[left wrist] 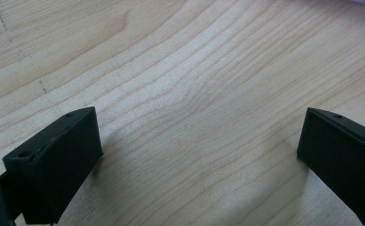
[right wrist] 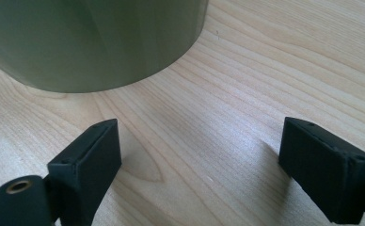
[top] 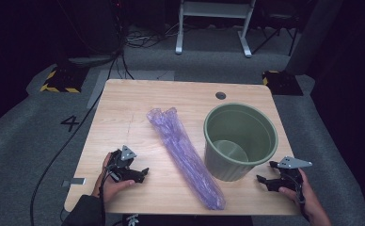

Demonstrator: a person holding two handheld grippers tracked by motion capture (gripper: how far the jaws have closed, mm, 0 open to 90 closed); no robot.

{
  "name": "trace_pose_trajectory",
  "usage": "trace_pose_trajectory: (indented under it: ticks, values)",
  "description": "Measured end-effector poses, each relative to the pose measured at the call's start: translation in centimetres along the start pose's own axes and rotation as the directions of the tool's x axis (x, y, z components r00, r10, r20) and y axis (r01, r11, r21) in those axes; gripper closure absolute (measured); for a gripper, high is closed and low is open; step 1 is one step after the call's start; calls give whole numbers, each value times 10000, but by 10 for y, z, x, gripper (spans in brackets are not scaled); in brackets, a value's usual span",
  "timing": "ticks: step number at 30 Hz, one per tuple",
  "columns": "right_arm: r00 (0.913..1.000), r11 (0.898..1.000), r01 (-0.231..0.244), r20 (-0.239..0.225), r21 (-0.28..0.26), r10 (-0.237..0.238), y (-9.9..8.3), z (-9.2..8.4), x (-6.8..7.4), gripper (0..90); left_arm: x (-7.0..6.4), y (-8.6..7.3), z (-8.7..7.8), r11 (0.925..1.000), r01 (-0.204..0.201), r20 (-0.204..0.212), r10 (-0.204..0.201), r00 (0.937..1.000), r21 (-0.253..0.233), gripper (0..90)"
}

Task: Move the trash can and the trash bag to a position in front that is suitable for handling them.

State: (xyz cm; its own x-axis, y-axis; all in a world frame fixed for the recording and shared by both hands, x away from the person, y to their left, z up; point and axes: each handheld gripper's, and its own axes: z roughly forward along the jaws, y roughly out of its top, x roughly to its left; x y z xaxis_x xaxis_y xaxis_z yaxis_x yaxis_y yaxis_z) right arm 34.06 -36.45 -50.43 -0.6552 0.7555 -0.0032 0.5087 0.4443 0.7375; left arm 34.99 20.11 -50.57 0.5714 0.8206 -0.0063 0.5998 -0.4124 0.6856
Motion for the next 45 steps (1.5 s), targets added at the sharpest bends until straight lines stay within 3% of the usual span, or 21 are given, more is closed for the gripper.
trace_pose_trajectory:
  ticks: [6,9,12,14,15,19,24,31,39,43,45]
  values:
    - [10000,10000,26,-36,1,-26,0,0,0,130,-7,-1,-2,10000,-22,5,22,10000,-66,27]
    - [10000,10000,46,-42,-4,-46,0,0,-1,130,-12,-2,-4,9995,-285,291,290,9992,-161,77]
    - [10000,10000,39,-18,3,-39,0,0,0,129,-17,1,-7,9977,-614,797,636,9948,-300,196]
    - [10000,10000,5,-2,3,-5,0,0,0,129,-23,5,-7,9970,-627,802,662,9946,-459,144]
    - [10000,10000,-10,27,0,10,0,0,0,130,-26,8,-7,9950,-903,611,929,9938,-433,173]
    - [9999,10000,-60,95,-1,60,0,-1,1,129,-42,20,-7,9855,-1603,913,1650,9821,-564,185]
    - [9999,10000,-69,131,-3,69,-1,-1,1,129,-60,34,-12,9707,-2122,1194,2252,9670,-1126,192]
    - [9999,10000,-86,144,2,86,-1,-1,1,127,-74,53,-9,9504,-2592,1259,2821,9511,-1717,232]
    - [9998,10000,-91,153,5,91,-1,-1,1,126,-81,65,16,9461,-2788,1650,3052,9379,-1648,233]
    - [9998,9999,-109,146,11,108,0,-1,1,126,-82,72,26,9446,-2737,1757,3049,9360,-1810,234]
    - [9998,9999,-103,146,12,102,0,-1,1,126,-82,76,31,9458,-2782,1551,3040,9400,-1676,248]
